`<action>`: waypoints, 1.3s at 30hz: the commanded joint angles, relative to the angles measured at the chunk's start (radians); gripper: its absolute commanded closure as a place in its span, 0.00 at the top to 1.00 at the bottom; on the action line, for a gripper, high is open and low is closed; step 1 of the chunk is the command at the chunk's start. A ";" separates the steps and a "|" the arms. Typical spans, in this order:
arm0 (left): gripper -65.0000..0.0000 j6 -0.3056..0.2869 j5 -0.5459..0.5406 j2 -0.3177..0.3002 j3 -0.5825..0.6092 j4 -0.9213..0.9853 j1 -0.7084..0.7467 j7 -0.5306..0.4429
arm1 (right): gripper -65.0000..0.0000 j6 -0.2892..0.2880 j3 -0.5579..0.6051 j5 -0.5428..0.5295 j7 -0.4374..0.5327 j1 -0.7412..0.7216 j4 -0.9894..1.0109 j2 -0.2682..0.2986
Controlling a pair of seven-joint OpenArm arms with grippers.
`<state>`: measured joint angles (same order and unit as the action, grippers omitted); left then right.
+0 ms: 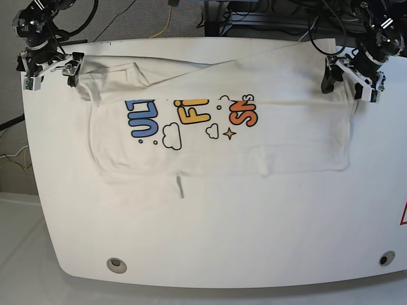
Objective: Fold the T-shirt properly
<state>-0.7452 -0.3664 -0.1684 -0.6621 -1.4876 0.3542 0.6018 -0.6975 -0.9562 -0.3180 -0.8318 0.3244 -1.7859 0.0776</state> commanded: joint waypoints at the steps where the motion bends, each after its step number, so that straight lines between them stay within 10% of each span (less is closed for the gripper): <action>1: 0.90 0.047 0.103 -0.001 -0.005 -0.026 0.009 0.145 | 0.99 -0.001 -0.008 -0.013 0.015 -0.009 -0.021 0.015; 39: 0.90 0.047 0.103 0.034 -0.012 -0.262 -0.062 0.209 | 0.99 -0.001 -0.039 -0.013 -0.096 -0.095 -0.102 0.017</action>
<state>-0.6964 -0.2516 -0.1261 -0.6716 -1.7061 0.2974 0.8238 -0.6994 -0.9894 -0.3180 -0.9287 0.2459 -1.8584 0.0776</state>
